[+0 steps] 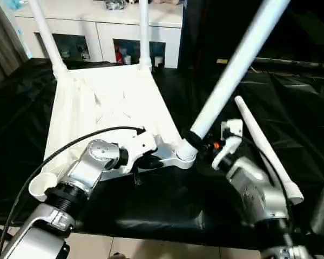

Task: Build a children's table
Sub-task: Insert table leg to table base

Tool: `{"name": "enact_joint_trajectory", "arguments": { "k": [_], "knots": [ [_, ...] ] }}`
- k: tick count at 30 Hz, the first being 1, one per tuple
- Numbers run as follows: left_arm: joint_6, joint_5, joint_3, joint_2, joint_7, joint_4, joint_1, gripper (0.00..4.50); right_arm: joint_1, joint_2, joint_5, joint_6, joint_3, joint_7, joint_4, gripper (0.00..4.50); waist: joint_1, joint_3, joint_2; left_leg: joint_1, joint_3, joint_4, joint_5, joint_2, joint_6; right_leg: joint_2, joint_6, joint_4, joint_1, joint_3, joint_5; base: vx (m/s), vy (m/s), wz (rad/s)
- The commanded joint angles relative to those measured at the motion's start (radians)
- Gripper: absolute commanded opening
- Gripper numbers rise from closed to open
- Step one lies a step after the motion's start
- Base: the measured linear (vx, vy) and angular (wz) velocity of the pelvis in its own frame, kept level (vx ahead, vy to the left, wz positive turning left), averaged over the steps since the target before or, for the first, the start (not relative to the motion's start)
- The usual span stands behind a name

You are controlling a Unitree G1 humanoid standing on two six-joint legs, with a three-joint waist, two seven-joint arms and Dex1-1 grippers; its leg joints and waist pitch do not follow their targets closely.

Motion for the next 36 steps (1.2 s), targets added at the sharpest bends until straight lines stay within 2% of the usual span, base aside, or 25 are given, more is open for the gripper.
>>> {"name": "enact_joint_trajectory", "arguments": {
  "k": [1, 3, 5, 7, 12, 14, 16, 25, 30, 36],
  "knots": [
    [-0.023, -0.019, 0.035, -0.012, 0.020, -0.004, -0.014, 0.00, 0.048, -0.011, -0.061, 0.021, 0.028, -0.027, 0.068, 1.89, -0.005, -0.062, -0.003, 0.019, -0.002, -0.081, -0.352, 0.012, -0.013, -0.049, -0.140, -0.086, 0.033, 0.026, -0.451, 0.000, 0.000, 0.00],
    [-0.023, -0.019, 0.034, -0.011, 0.018, -0.005, -0.014, 0.00, 0.051, -0.020, -0.089, 0.002, 0.048, -0.029, 0.066, 1.88, -0.006, -0.061, -0.002, 0.019, -0.003, -0.082, -0.355, 0.012, -0.014, -0.049, -0.138, -0.087, 0.033, 0.026, -0.456, 0.000, 0.000, 0.00],
    [-0.026, -0.015, 0.031, -0.007, 0.014, -0.007, -0.013, 0.00, 0.051, -0.043, -0.150, -0.017, 0.107, -0.016, 0.051, 1.88, -0.008, -0.060, -0.004, 0.018, -0.003, -0.083, -0.364, 0.011, -0.016, -0.048, -0.130, -0.088, 0.033, 0.025, -0.475, 0.000, 0.000, 0.00],
    [-0.028, -0.014, 0.031, -0.006, 0.013, -0.007, -0.013, 0.00, 0.048, -0.046, -0.160, -0.015, 0.119, -0.013, 0.046, 1.88, -0.010, -0.059, -0.008, 0.019, -0.003, -0.083, -0.369, 0.011, -0.015, -0.048, -0.122, -0.090, 0.031, 0.025, -0.489, 0.000, 0.000, 0.00],
    [-0.027, -0.015, 0.031, -0.005, 0.012, -0.013, -0.010, 0.00, 0.028, -0.057, -0.188, -0.013, 0.161, 0.002, 0.037, 1.88, -0.014, -0.058, -0.006, 0.017, -0.004, -0.083, -0.376, 0.010, -0.014, -0.047, -0.118, -0.091, 0.030, 0.025, -0.499, 0.000, 0.000, 0.00],
    [-0.028, -0.016, 0.031, -0.006, 0.012, -0.013, -0.010, 0.00, 0.018, -0.057, -0.191, -0.008, 0.171, 0.010, 0.043, 1.88, -0.019, -0.058, -0.011, 0.017, -0.006, -0.083, -0.394, 0.010, -0.014, -0.048, -0.111, -0.095, 0.028, 0.023, -0.529, 0.000, 0.000, 0.00],
    [-0.030, -0.016, 0.030, -0.005, 0.012, -0.013, -0.010, 0.00, 0.012, -0.062, -0.194, 0.000, 0.179, 0.021, 0.048, 1.88, -0.023, -0.059, -0.010, 0.019, -0.008, -0.083, -0.408, 0.011, -0.016, -0.048, -0.106, -0.097, 0.026, 0.022, -0.540, 0.000, 0.000, 0.00],
    [-0.040, -0.020, 0.027, 0.002, -0.004, -0.021, -0.005, 0.00, -0.018, -0.099, -0.222, 0.037, 0.223, 0.096, 0.097, 1.88, -0.024, -0.060, -0.012, 0.019, -0.007, -0.084, -0.411, 0.012, -0.012, -0.049, -0.119, -0.097, 0.028, 0.023, -0.514, 0.000, 0.000, 0.00],
    [-0.053, -0.052, 0.008, 0.022, -0.101, -0.074, 0.016, 0.00, -0.030, -0.141, -0.218, 0.039, 0.257, 0.204, 0.113, 1.88, -0.026, -0.060, -0.010, 0.018, -0.009, -0.086, -0.414, 0.013, -0.013, -0.049, -0.122, -0.095, 0.030, 0.023, -0.503, 0.000, 0.000, 0.00],
    [-0.017, -0.114, -0.013, 0.063, -0.239, -0.169, 0.043, 0.00, -0.024, -0.190, -0.190, 0.039, 0.265, 0.325, 0.088, 1.88, -0.024, -0.065, -0.007, 0.018, -0.006, -0.089, -0.395, 0.018, -0.007, -0.046, -0.172, -0.080, 0.035, 0.026, -0.382, 0.000, 0.000, 0.00]
  ]
}}
